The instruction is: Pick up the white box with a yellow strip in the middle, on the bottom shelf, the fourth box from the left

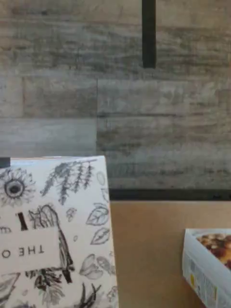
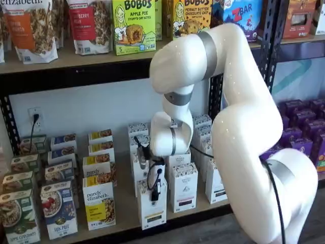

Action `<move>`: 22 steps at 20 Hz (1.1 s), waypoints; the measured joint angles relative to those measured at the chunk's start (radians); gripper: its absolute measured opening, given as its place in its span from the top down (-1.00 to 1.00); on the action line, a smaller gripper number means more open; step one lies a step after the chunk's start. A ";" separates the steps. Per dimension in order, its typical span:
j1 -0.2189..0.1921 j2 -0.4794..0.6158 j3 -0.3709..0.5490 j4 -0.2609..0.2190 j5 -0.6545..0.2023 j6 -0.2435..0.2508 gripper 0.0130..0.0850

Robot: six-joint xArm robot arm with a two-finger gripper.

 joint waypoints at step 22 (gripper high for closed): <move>0.012 -0.417 0.370 -0.238 0.066 0.242 0.00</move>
